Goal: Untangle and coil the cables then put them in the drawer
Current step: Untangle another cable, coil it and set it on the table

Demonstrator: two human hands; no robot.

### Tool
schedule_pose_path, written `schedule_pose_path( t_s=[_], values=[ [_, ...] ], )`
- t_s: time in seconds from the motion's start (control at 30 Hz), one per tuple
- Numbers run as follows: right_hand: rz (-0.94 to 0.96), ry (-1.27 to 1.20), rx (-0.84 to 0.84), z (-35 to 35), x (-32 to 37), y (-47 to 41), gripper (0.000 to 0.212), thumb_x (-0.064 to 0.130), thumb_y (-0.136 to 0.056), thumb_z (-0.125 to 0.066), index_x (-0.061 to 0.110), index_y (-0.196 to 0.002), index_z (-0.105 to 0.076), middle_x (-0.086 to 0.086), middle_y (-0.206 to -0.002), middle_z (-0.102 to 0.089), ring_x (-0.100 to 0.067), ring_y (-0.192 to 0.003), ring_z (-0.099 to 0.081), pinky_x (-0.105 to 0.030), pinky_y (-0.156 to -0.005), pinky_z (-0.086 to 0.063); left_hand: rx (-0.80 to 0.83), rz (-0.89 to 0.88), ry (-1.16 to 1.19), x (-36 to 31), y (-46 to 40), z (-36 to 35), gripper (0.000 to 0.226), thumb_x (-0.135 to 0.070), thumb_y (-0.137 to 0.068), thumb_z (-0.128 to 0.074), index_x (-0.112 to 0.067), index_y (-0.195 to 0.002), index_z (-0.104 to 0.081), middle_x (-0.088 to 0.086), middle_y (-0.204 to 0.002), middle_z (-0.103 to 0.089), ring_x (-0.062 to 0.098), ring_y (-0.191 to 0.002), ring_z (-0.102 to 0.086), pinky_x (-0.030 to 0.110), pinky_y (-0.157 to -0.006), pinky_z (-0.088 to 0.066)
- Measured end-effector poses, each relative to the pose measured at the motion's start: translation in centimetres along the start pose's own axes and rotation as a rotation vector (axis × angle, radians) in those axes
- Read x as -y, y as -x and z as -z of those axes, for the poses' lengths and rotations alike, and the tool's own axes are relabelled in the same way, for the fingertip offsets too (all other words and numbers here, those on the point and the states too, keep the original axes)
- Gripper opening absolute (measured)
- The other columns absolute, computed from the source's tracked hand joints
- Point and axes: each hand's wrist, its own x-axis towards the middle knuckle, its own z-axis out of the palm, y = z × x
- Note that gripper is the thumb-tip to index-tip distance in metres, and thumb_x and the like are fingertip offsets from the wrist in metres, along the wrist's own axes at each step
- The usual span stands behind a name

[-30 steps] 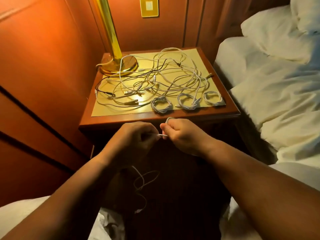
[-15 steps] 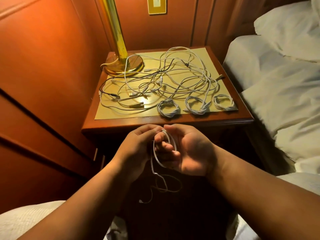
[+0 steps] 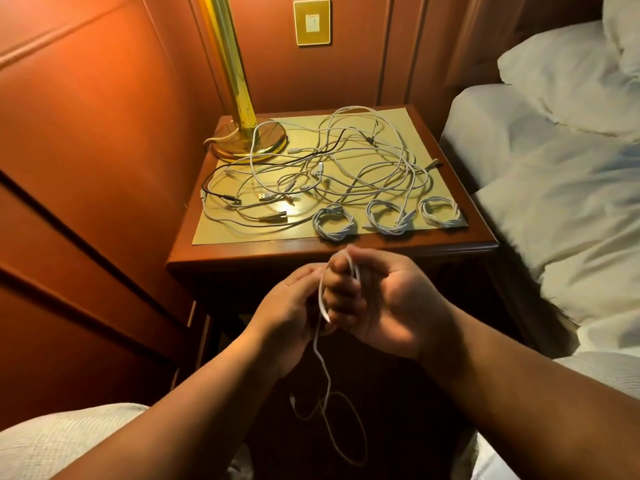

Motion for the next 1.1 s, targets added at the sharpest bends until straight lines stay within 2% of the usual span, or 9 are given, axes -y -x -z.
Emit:
schedule_pose_path(
  t_s=[0.13, 0.27, 0.37, 0.47, 0.57, 0.63, 0.77, 0.9, 1.1],
  values=[
    [0.284, 0.205, -0.105, 0.8, 1.3, 0.1, 0.036, 0.034, -0.1, -0.037, 0.006, -0.097, -0.06, -0.004, -0.075, -0.054, -0.016, -0.069, -0.052, -0.03, -0.07, -0.044, 0.098, 0.041, -0.425, 1.2, -0.2, -0.2, 0.022, -0.019, -0.103, -0.045, -0.02, -0.098, -0.066, 0.008, -0.071, -0.065, 0.024, -0.078, -0.062, 0.037, -0.084, -0.043],
    [0.512, 1.18, -0.235, 1.8, 1.1, -0.5, 0.019, 0.021, -0.1, -0.041, 0.014, -0.096, -0.059, -0.007, -0.087, -0.062, -0.014, -0.081, -0.061, -0.028, -0.077, -0.052, 0.132, -0.002, -0.698, 1.9, -0.4, -0.3, 0.014, -0.022, -0.101, -0.05, -0.029, -0.097, -0.061, 0.001, -0.07, -0.064, 0.025, -0.072, -0.061, 0.041, -0.076, -0.051],
    [0.398, 1.918, -0.211, 2.1, 0.2, -1.0, 0.022, 0.028, -0.1, -0.047, 0.014, -0.107, -0.062, -0.006, -0.102, -0.065, -0.018, -0.092, -0.06, -0.033, -0.079, -0.048, 0.054, 0.013, -0.83, 1.3, -0.9, 0.3, 0.015, -0.02, -0.098, -0.055, -0.025, -0.085, -0.059, -0.001, -0.072, -0.062, 0.013, -0.063, -0.057, 0.035, -0.064, -0.049],
    [0.3, 2.113, -0.403, 2.5, 0.0, -1.2, 0.025, 0.033, -0.103, -0.044, 0.017, -0.109, -0.061, -0.004, -0.106, -0.066, -0.022, -0.098, -0.06, -0.028, -0.072, -0.037, 0.111, 0.033, -1.058, 0.4, -1.0, 1.1, 0.014, -0.029, -0.097, -0.058, -0.024, -0.087, -0.066, -0.007, -0.068, -0.061, 0.008, -0.059, -0.054, 0.029, -0.059, -0.043],
    [0.065, 2.079, -0.522, 2.9, -0.3, -1.5, 0.03, 0.042, -0.104, -0.035, 0.022, -0.093, -0.055, -0.005, -0.1, -0.064, -0.029, -0.097, -0.061, -0.033, -0.071, -0.035, 0.046, -0.14, -1.257, -0.3, -1.0, 1.8, 0.011, -0.033, -0.095, -0.061, -0.026, -0.088, -0.065, -0.009, -0.077, -0.063, 0.004, -0.068, -0.056, 0.023, -0.06, -0.041],
    [-0.08, 1.912, -0.487, 2.6, -0.6, -1.9, 0.049, 0.05, -0.104, -0.026, 0.021, -0.073, -0.049, 0.0, -0.077, -0.059, -0.026, -0.084, -0.061, -0.033, -0.07, -0.035, 0.001, -0.246, -1.195, -0.9, -1.1, 2.3, 0.011, -0.033, -0.09, -0.068, -0.028, -0.082, -0.064, -0.008, -0.075, -0.063, 0.001, -0.067, -0.055, 0.017, -0.058, -0.041],
    [-0.324, 0.94, -0.368, 1.8, -0.4, -1.9, 0.07, 0.069, -0.096, -0.015, 0.018, -0.058, -0.045, 0.004, -0.045, -0.037, -0.011, -0.038, -0.034, -0.025, -0.044, -0.024, -0.022, -0.21, -0.832, -1.7, -1.5, 3.0, 0.011, -0.028, -0.083, -0.077, -0.02, -0.086, -0.07, 0.001, -0.078, -0.07, 0.009, -0.068, -0.061, 0.024, -0.065, -0.047],
    [-0.259, 0.215, 0.0, 2.1, 0.2, -1.1, 0.054, 0.051, -0.098, -0.024, 0.014, -0.062, -0.039, 0.002, -0.046, -0.031, -0.01, -0.036, -0.022, -0.024, -0.041, -0.014, -0.025, -0.105, -0.287, -1.0, -1.6, 2.5, 0.014, -0.02, -0.092, -0.064, -0.008, -0.089, -0.07, 0.011, -0.079, -0.064, 0.025, -0.077, -0.059, 0.033, -0.071, -0.048],
    [-0.021, 0.171, 0.029, 2.0, 0.0, -0.8, 0.036, 0.034, -0.092, -0.03, 0.014, -0.067, -0.046, 0.001, -0.053, -0.03, -0.012, -0.043, -0.027, -0.027, -0.046, -0.022, -0.053, -0.012, -0.016, 1.3, -0.8, 0.1, 0.041, -0.036, -0.1, -0.05, -0.001, -0.113, -0.067, 0.024, -0.1, -0.063, 0.035, -0.091, -0.059, 0.044, -0.082, -0.049]
  ],
)
